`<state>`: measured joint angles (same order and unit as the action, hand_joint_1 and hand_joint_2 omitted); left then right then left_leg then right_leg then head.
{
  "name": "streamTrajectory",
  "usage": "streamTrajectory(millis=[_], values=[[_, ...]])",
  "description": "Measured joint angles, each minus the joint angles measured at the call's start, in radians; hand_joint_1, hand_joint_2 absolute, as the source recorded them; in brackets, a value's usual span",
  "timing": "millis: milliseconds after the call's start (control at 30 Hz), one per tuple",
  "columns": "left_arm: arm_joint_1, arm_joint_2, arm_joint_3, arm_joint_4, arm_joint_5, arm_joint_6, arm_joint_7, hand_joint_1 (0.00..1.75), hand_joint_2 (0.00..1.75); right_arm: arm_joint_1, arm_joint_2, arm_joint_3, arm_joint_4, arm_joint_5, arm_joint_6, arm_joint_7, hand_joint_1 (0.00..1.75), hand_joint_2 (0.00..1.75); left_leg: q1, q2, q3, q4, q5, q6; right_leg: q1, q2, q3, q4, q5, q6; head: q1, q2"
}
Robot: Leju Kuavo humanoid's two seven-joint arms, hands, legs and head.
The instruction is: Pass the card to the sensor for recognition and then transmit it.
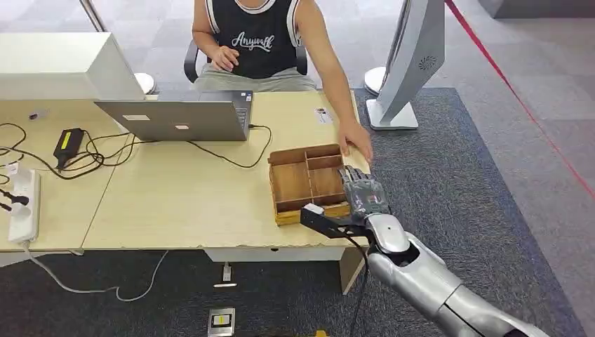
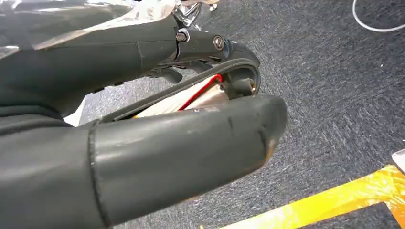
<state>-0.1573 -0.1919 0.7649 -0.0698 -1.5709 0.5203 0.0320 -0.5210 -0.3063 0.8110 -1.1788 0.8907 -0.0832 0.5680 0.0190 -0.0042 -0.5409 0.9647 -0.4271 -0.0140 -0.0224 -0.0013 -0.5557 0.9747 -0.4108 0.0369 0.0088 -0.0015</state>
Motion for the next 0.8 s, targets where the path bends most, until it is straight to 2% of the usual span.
streamTrajectory(millis=[367, 800], values=[[-0.003, -0.001, -0.012, 0.000, 0.000, -0.016, 0.006, 0.00, 0.00, 0.000, 0.011, 0.002, 0.002, -0.012, 0.007, -0.027, 0.00, 1.75, 0.000, 0.000, 0.000, 0.000, 0.000, 0.000, 0.000, 0.000, 0.000, 0.000, 0.000, 0.000, 0.000, 0.000], [-0.003, -0.003, -0.022, -0.002, 0.000, -0.021, 0.009, 0.00, 0.00, -0.027, 0.064, 0.010, 0.053, -0.021, -0.048, -0.072, 0.00, 1.75, 0.000, 0.000, 0.000, 0.000, 0.000, 0.000, 0.000, 0.000, 0.000, 0.000, 0.000, 0.000, 0.000, 0.000]])
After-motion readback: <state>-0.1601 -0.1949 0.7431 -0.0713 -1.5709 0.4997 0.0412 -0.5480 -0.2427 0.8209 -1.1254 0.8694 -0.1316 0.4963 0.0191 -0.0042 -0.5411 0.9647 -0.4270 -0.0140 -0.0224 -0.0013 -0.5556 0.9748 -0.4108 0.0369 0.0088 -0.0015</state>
